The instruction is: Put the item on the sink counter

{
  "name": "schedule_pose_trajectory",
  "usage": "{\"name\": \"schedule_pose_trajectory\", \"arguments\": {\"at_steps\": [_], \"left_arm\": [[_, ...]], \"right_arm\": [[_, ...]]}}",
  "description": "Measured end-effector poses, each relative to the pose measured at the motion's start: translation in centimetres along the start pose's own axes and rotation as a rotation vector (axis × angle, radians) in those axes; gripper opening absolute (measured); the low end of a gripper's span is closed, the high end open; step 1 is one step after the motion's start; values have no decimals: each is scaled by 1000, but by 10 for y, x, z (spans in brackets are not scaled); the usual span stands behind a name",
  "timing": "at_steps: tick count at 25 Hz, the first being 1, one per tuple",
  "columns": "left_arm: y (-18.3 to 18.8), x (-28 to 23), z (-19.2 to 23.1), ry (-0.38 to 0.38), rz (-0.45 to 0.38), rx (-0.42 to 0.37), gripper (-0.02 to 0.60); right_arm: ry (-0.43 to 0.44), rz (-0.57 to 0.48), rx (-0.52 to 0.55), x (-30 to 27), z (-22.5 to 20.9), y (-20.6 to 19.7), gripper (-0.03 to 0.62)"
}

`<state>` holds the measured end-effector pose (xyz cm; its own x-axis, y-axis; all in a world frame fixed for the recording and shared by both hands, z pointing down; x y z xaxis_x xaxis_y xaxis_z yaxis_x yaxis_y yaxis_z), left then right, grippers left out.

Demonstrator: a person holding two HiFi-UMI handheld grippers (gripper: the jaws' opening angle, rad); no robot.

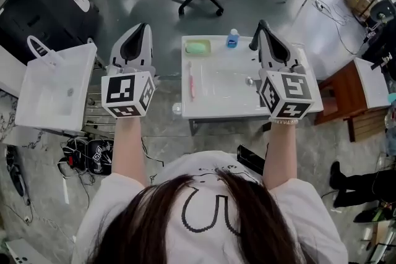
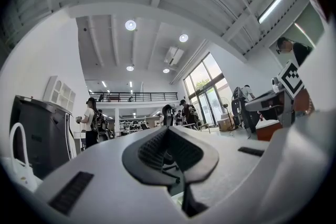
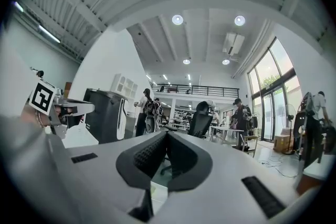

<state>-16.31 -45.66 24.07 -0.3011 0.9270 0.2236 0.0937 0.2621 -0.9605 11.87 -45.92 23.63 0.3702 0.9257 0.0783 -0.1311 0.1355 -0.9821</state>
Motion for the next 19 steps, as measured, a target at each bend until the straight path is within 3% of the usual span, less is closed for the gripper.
{"name": "schedule_pose_trajectory", "arguments": {"at_steps": [19], "left_arm": [[8, 2, 9, -36, -2, 0, 11]], "right_arm": [[8, -32, 27, 1, 16, 16, 28]]}}
Point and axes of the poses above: the fingertips, and each gripper's own axes: x backward along the fingers, z to its left, y out of its top, the point moved 3 cm from there along x, backward along the fingers, and after that the axes turned 2 degrees about -z, right-handed, at the moved point
